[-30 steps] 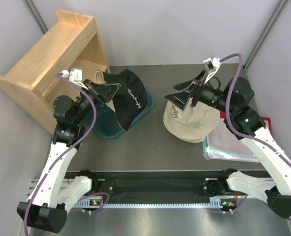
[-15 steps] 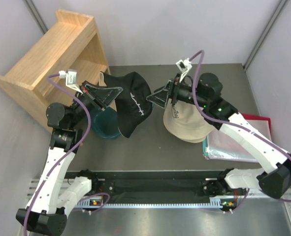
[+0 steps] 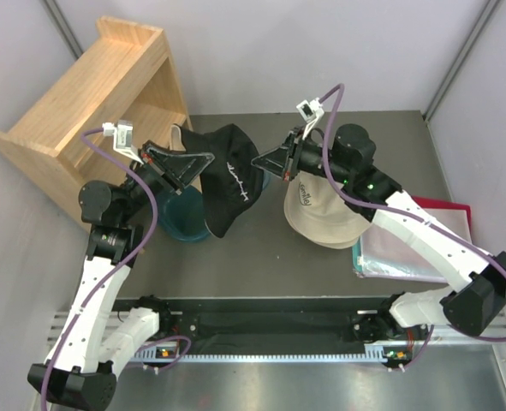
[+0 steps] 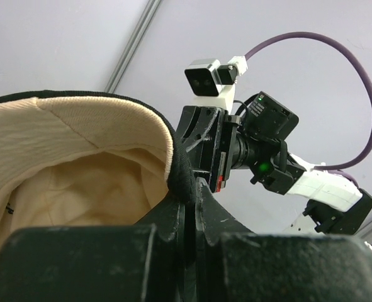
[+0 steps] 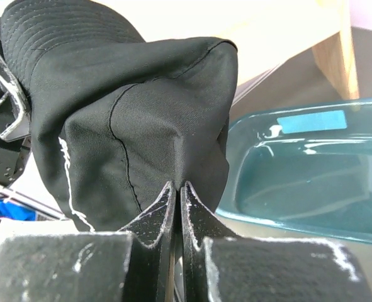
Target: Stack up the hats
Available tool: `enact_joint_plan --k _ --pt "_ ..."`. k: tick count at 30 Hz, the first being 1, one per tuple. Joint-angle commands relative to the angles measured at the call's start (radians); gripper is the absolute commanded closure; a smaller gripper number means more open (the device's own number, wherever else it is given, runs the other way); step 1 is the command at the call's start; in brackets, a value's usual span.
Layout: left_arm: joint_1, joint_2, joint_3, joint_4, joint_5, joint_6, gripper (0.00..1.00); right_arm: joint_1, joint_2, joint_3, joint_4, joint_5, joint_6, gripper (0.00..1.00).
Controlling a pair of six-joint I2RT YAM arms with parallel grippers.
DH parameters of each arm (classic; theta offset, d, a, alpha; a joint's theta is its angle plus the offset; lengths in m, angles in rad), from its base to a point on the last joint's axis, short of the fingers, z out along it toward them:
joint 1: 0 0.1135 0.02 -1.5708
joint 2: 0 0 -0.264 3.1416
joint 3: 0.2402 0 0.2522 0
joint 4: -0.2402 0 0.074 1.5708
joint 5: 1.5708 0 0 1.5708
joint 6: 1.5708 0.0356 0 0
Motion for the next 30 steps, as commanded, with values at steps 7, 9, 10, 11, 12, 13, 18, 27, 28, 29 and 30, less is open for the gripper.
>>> enact_joint_plan --k 7,9,10,11,12,13,18,27,28,29,30 --pt "-0.007 0.057 0.085 -0.078 -0.065 0.118 1.0 0.014 -0.197 0.136 -0.241 0.29 -0.191 1.0" --pt "-0.055 0.087 0.104 -0.094 -0.088 0.152 1.0 0.015 -0.236 0.158 -0.3 0.393 -0.232 1.0" --pt "-0.116 0.122 0.148 -0.141 -0.156 0.196 1.0 0.014 -0.294 0.186 -0.373 0.464 -0.252 1.0" --pt "-0.196 0.137 0.166 -0.154 -0.18 0.245 1.0 0.014 -0.328 0.196 -0.392 0.473 -0.271 1.0" --pt "-0.241 0.175 0.203 -0.163 -0.209 0.268 1.0 0.014 -0.343 0.217 -0.432 0.508 -0.28 1.0" --pt "-0.281 0.197 0.223 -0.17 -0.234 0.287 1.0 0.014 -0.357 0.228 -0.449 0.549 -0.297 1.0" --pt "-0.421 0.35 0.328 -0.103 -0.251 0.282 1.0 0.014 -0.408 0.351 -0.597 0.713 -0.352 1.0" --pt "-0.585 0.583 0.46 -0.013 -0.306 0.285 1.0 0.014 -0.495 0.466 -0.8 0.966 -0.414 1.0" --pt "-0.605 0.603 0.467 -0.008 -0.307 0.282 1.0 0.012 -0.501 0.469 -0.811 0.985 -0.421 1.0" --pt "-0.614 0.643 0.483 -0.003 -0.309 0.282 1.0 0.014 -0.501 0.474 -0.829 1.009 -0.426 1.0" --pt "-0.622 0.663 0.492 0.001 -0.308 0.282 1.0 0.014 -0.501 0.48 -0.842 1.067 -0.426 1.0"
